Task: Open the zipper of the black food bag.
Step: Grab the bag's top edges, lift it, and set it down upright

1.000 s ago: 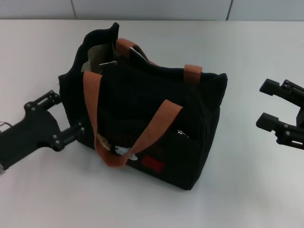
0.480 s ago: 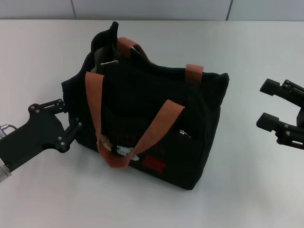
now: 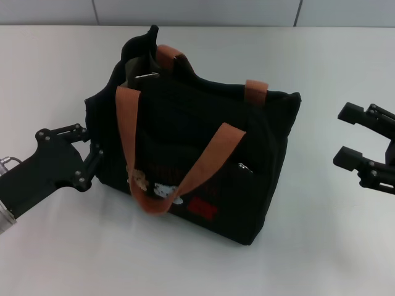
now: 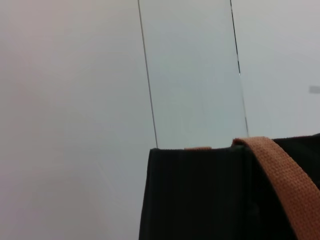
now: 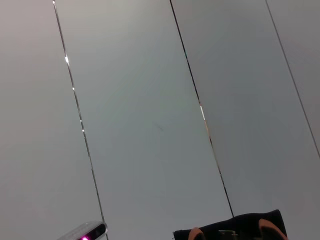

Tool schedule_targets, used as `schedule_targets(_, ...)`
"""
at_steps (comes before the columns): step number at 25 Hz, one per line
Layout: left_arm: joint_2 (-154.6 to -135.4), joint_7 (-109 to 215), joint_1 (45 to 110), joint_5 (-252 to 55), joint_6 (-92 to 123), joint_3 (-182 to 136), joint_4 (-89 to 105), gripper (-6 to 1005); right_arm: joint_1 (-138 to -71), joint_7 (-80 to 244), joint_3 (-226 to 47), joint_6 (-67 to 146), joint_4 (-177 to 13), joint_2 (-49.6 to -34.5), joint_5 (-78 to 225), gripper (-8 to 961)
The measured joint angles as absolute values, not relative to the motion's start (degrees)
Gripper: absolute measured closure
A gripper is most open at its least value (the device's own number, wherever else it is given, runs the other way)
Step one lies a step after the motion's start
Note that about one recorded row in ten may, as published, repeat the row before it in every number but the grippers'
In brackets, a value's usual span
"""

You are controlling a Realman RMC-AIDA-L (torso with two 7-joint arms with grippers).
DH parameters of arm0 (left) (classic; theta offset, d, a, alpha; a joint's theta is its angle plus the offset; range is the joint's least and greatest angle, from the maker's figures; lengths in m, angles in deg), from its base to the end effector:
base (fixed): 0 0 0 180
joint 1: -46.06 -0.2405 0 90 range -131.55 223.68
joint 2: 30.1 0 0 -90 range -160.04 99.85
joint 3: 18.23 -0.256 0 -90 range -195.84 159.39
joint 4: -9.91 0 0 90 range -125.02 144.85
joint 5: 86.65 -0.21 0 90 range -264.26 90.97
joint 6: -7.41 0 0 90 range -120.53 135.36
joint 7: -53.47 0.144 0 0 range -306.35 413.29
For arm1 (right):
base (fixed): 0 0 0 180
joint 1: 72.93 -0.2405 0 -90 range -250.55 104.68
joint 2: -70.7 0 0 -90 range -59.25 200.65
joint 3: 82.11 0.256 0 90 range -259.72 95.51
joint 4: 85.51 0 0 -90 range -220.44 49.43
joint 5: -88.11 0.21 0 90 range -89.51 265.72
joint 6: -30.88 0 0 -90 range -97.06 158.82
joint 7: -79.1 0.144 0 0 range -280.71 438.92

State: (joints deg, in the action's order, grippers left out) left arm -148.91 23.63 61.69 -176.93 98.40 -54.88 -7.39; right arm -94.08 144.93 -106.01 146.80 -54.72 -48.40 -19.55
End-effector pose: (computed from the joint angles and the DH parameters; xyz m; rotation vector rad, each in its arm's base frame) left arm -0.3253 0.2488 -0.0108 -2.2361 -0.2161 -0.8431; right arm 0.2757 0.2457 0.0343 -2.5370 0.4529 1.3343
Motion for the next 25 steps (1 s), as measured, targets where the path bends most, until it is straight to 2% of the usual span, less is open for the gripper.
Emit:
schedule_targets(12, -148.93, 24.1, 61.8, -176.5, 100.5, -54.6, -7.1, 899, -93.7, 143.1, -106.0, 147.6, -55.2, -48.50, -19.5, 121)
schedule_targets(18, -148.86, 26.7, 62.3, -173.2, 105.8, -54.0, -9.9, 900, -93.8, 142.8, -105.9, 147.8, -55.3, -48.57, -19.2, 121)
schedule_targets(25, -149.01, 38.1, 66.4, -171.5, 115.0, -56.8, -17.1, 902, -93.6, 143.3, -103.7, 145.5, -57.0, -48.42, -18.5, 121)
